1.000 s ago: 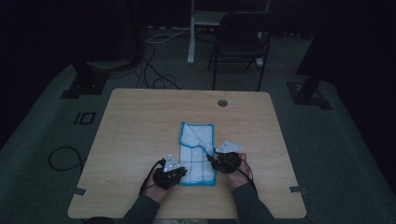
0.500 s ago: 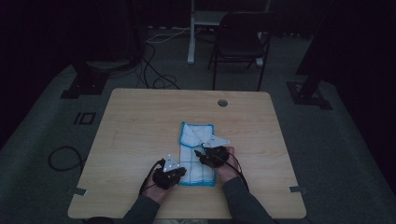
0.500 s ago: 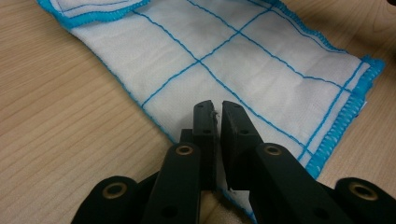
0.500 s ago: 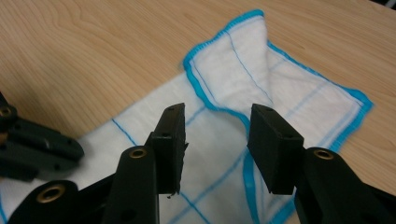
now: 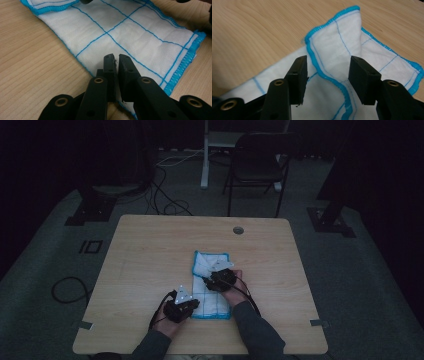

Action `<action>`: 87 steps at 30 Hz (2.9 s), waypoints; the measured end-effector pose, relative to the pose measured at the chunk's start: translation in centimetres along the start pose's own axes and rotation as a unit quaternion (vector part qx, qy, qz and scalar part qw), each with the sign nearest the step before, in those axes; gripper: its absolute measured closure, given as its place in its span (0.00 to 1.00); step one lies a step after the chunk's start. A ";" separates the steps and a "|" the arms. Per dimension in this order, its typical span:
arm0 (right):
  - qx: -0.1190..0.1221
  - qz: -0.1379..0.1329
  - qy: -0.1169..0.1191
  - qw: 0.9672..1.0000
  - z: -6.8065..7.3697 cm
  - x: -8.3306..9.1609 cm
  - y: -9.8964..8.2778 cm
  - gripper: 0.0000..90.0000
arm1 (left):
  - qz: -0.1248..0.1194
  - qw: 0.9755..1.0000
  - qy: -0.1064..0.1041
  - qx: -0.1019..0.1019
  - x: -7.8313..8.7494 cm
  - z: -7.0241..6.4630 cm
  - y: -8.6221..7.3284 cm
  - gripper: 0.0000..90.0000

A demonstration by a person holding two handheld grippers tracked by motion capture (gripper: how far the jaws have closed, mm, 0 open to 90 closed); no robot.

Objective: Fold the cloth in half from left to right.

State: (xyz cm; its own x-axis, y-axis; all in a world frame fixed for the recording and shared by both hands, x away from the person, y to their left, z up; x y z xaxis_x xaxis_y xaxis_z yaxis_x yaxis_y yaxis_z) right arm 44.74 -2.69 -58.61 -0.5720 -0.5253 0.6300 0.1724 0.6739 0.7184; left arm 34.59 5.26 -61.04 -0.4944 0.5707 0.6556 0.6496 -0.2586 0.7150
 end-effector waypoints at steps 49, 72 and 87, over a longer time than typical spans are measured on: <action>-0.034 0.061 -0.062 0.996 -6.8 -0.9 -2.7 0.55 | -0.001 1.000 -0.001 0.005 0.0 0.0 0.0 0.94; -0.058 0.078 -0.091 0.991 -9.6 0.6 -4.7 0.56 | -0.014 0.999 -0.013 0.047 0.1 1.5 1.1 0.73; -0.057 0.075 -0.090 0.992 -9.9 1.1 -4.9 0.56 | -0.028 0.998 -0.007 0.056 -0.1 3.4 3.9 0.70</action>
State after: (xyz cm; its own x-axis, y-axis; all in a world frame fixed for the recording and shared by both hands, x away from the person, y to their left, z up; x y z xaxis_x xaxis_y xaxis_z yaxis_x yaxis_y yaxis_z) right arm 51.25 -11.66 -58.51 -0.6645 -0.3160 0.6772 0.3499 0.6692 0.6555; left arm 39.13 6.85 -59.08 -0.5245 0.5923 0.6116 0.6822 -0.1375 0.7182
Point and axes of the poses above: each handheld gripper's, and its own axes: x roughly backward along the jaws, y roughly out of its top, z roughly to its left, the point moved 10 cm from there along -x, roughly forward along the jaws, and after that the axes turned 14 degrees about x, right-handed, at the moved point
